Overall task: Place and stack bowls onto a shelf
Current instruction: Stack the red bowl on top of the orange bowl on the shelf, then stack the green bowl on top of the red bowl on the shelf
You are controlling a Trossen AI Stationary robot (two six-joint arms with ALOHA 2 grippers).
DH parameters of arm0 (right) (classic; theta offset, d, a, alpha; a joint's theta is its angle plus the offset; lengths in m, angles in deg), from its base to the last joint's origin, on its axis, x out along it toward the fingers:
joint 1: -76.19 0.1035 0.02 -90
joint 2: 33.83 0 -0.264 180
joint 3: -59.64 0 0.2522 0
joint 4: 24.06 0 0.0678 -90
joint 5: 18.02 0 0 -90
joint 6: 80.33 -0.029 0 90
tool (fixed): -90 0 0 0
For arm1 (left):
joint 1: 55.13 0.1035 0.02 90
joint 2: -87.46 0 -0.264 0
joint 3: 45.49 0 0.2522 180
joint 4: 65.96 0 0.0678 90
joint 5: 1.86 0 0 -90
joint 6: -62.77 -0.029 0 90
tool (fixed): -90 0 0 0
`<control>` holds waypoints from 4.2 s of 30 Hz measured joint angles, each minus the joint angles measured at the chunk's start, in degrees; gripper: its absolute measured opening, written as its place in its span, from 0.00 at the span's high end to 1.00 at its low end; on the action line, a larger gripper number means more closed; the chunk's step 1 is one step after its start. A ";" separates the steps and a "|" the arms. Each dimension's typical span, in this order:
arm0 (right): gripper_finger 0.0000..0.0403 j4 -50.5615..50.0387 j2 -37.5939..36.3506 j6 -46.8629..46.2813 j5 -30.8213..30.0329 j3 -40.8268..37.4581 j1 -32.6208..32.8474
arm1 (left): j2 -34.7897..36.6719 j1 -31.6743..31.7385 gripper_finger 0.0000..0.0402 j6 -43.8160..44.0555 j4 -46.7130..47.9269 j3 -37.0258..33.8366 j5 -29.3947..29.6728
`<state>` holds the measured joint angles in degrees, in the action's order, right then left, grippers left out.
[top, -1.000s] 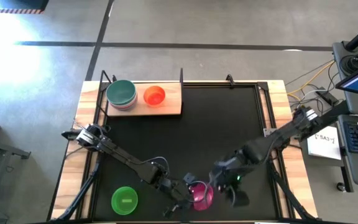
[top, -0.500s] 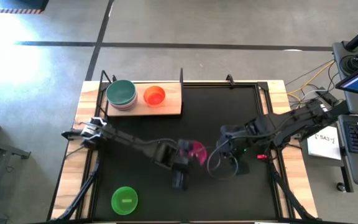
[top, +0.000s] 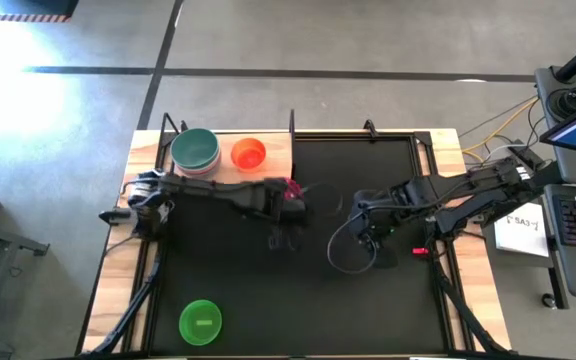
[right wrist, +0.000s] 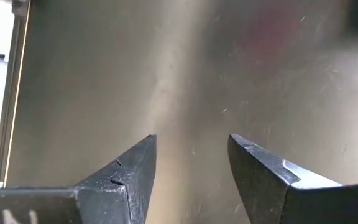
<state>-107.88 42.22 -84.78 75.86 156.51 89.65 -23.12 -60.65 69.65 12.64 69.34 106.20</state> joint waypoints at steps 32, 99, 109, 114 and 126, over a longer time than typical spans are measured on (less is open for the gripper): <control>0.54 1.81 -0.85 1.46 -0.07 -8.17 -0.17 | 18.17 30.69 1.00 -0.42 -29.12 -31.22 2.12; 0.54 3.50 -0.87 5.76 -0.10 -8.24 -0.15 | 10.78 -39.72 0.68 107.67 -4.09 -22.11 -14.16; 0.54 3.51 -0.87 4.47 -0.09 -8.39 -0.15 | 1.31 -40.32 0.68 104.40 -4.13 -15.23 -18.11; 0.54 3.53 -0.87 4.48 -0.09 -8.39 -0.13 | -1.80 -40.40 0.68 102.19 -2.39 -14.38 -23.56; 0.54 3.56 -0.87 4.03 -0.08 -8.43 -0.11 | -4.78 -40.39 0.71 94.76 -2.19 -14.66 -23.63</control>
<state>-104.32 41.34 -80.75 75.78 148.08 89.54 -27.90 -101.05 164.41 10.45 54.69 82.58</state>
